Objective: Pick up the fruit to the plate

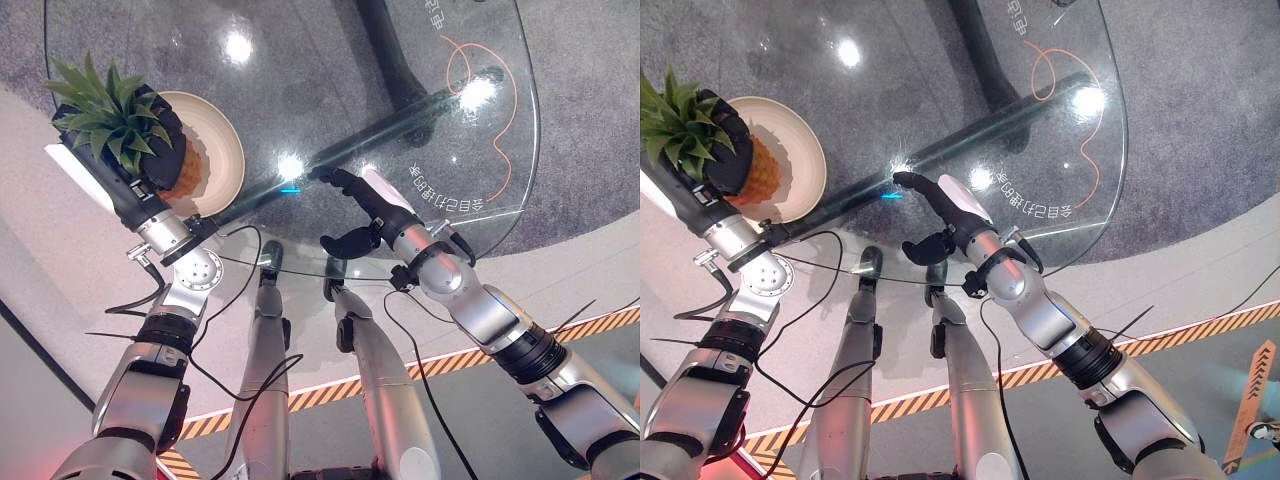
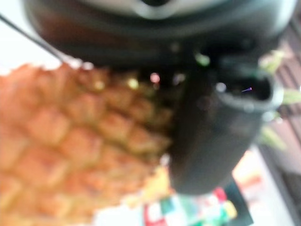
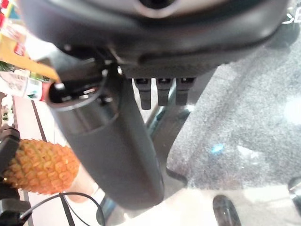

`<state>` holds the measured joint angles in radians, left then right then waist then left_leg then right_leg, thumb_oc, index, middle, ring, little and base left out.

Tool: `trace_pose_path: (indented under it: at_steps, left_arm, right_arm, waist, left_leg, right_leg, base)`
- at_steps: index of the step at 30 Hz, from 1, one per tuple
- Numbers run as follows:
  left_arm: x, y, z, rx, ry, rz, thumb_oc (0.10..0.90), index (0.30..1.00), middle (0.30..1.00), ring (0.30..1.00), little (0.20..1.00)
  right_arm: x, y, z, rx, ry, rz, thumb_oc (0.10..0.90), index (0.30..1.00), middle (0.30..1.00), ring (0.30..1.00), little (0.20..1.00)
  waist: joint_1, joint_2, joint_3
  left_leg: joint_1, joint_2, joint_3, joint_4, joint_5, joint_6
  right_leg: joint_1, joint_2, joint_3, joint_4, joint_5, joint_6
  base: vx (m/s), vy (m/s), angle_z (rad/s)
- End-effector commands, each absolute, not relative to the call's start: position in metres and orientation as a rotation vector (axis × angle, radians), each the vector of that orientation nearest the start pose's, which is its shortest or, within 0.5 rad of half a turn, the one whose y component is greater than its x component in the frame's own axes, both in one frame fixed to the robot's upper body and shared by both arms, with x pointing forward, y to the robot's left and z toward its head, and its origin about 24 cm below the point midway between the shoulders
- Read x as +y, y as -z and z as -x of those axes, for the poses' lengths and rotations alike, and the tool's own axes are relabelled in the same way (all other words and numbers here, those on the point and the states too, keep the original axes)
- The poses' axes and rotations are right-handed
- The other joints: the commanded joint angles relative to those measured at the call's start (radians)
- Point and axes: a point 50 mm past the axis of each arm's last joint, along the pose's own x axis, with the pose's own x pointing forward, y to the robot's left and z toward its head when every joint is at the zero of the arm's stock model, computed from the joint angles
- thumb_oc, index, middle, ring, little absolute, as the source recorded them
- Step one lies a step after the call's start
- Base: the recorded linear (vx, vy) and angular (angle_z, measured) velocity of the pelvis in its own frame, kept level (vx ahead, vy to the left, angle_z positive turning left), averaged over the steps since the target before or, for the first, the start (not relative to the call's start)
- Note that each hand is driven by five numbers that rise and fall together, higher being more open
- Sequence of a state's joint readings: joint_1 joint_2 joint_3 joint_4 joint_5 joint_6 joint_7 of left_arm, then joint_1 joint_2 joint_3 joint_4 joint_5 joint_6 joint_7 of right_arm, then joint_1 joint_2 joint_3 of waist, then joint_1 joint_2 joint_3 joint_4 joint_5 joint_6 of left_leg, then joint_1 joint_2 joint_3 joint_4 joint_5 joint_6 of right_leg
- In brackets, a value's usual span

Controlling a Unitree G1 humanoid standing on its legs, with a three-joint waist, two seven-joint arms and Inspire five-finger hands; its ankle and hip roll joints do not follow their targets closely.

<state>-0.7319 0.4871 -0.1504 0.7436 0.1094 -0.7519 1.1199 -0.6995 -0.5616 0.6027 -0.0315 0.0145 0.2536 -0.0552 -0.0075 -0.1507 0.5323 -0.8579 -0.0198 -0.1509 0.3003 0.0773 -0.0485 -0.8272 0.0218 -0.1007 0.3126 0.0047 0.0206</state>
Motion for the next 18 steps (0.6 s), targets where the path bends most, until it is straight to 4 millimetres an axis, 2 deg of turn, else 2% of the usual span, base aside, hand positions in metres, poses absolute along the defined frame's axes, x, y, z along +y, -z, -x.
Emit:
trace_pose_path:
  at_steps: [1, 17, 18]
  left_arm:
    - [0.2435, -0.2361, -0.3237, -1.175, -0.814, -0.085, 0.1, 0.3, 0.3, 0.3, 0.2]
    - [0.2492, -0.2301, -0.3267, -1.122, -0.837, -0.055, 0.1, 0.3, 0.3, 0.3, 0.2]
    - [0.2491, -0.2307, -0.3264, -1.126, -0.838, -0.054, 0.267, 0.444, 0.444, 0.444, 0.367]
  right_arm:
    - [-0.0738, -0.1892, -0.3119, -0.457, -0.454, 0.665, 0.8, 0.9, 0.9, 0.9, 0.9]
    - [-0.0731, -0.1897, -0.3124, -0.465, -0.454, 0.657, 0.8, 0.9, 0.9, 0.9, 0.9]
    - [-0.0733, -0.1903, -0.312, -0.465, -0.455, 0.656, 0.8, 0.9, 0.9, 0.9, 0.9]
  waist:
    - [0.027, -0.083, -0.012]
    - [0.023, -0.094, -0.012]
    - [0.023, -0.094, -0.012]
  left_leg:
    - [0.037, -0.054, -0.01, 0.009, -0.069, 0.013]
    - [0.026, -0.054, -0.017, 0.008, -0.066, 0.01]
    - [0.024, -0.054, -0.017, 0.008, -0.066, 0.01]
  right_leg:
    - [0.01, 0.034, -0.041, 0.031, 0.02, 0.048]
    - [0.005, 0.034, -0.045, 0.023, 0.025, 0.049]
    - [0.002, 0.034, -0.045, 0.024, 0.025, 0.05]
  base:
    - [0.0, 0.0, 0.0]
    - [0.0, 0.0, 0.0]
    - [0.0, 0.0, 0.0]
